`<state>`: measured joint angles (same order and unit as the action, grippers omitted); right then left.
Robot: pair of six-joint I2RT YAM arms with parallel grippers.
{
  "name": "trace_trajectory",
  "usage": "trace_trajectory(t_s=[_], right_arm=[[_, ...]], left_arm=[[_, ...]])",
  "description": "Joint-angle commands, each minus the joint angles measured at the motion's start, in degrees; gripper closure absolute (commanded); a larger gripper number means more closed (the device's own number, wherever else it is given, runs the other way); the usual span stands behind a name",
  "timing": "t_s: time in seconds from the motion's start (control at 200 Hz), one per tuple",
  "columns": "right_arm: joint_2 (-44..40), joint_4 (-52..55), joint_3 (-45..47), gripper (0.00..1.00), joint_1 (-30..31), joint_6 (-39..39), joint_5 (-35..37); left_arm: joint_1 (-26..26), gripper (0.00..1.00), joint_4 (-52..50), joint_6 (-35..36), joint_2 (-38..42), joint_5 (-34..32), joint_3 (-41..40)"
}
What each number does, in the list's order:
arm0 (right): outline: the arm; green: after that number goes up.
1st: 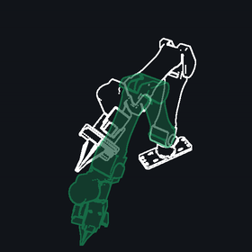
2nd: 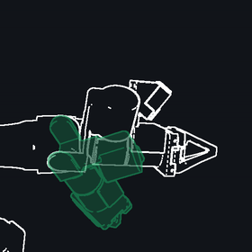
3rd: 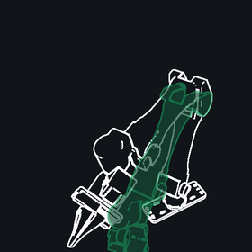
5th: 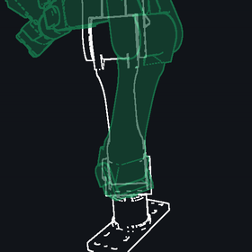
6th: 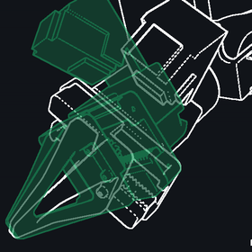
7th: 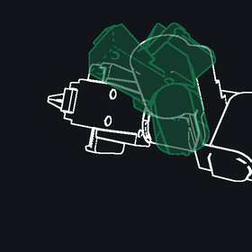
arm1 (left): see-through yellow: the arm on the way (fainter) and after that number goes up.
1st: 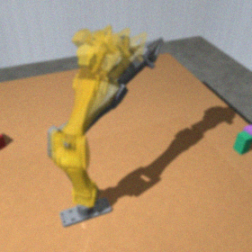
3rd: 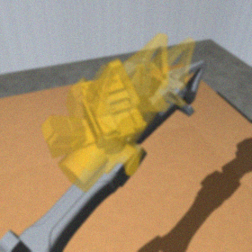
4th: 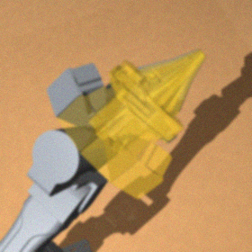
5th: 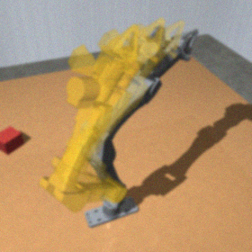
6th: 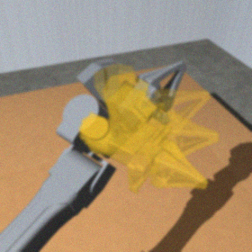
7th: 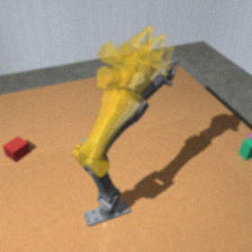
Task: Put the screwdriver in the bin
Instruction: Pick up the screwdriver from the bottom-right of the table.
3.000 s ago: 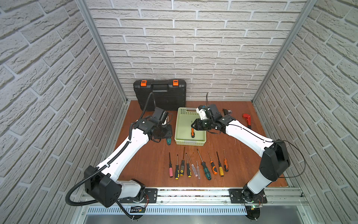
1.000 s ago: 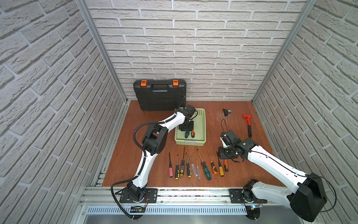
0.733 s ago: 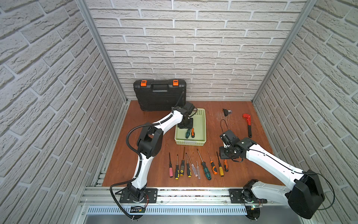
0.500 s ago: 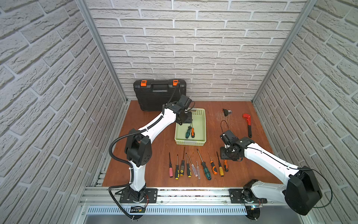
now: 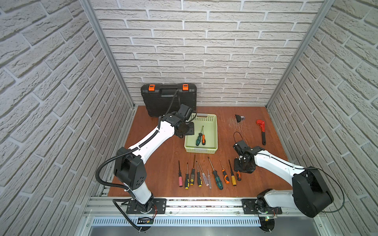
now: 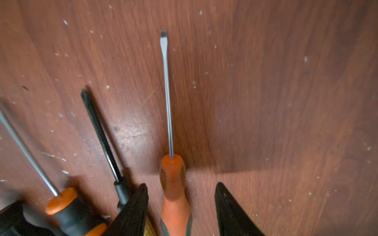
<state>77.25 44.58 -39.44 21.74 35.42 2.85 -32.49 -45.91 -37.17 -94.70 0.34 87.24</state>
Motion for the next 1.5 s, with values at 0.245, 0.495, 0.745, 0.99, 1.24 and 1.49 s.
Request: trace_trajectory(t_s=[0.245,0.495,0.745,0.99,1.24,1.49], right_arm=[[1.49,-3.98,2.39,0.6,-0.2,2.03,-0.92],[3.22,-4.9,2.31,0.74,-0.2,1.84,-1.33],[1.02,-4.11,1.84,0.95,-0.2,2.19,-1.64],[-3.99,1.44,-2.73,0.95,-0.2,1.36,-0.39],[-7.52,6.4,-8.23,0.95,-2.1,-0.69,-3.91],[-4.82,13.03,-22.31,0.95,-2.38,-4.75,-6.35]], left_arm=[[2.76,0.48,0.46,0.74,3.38,0.34,-1.78],[4.43,0.49,0.66,1.04,4.15,0.73,-2.58],[5.48,0.49,0.57,1.25,4.58,0.49,-2.84],[6.05,0.49,0.11,0.84,4.87,0.2,-2.63],[6.78,0.49,0.39,0.73,5.3,1.13,-3.74],[7.78,0.49,0.25,0.85,6.3,1.18,-6.68]])
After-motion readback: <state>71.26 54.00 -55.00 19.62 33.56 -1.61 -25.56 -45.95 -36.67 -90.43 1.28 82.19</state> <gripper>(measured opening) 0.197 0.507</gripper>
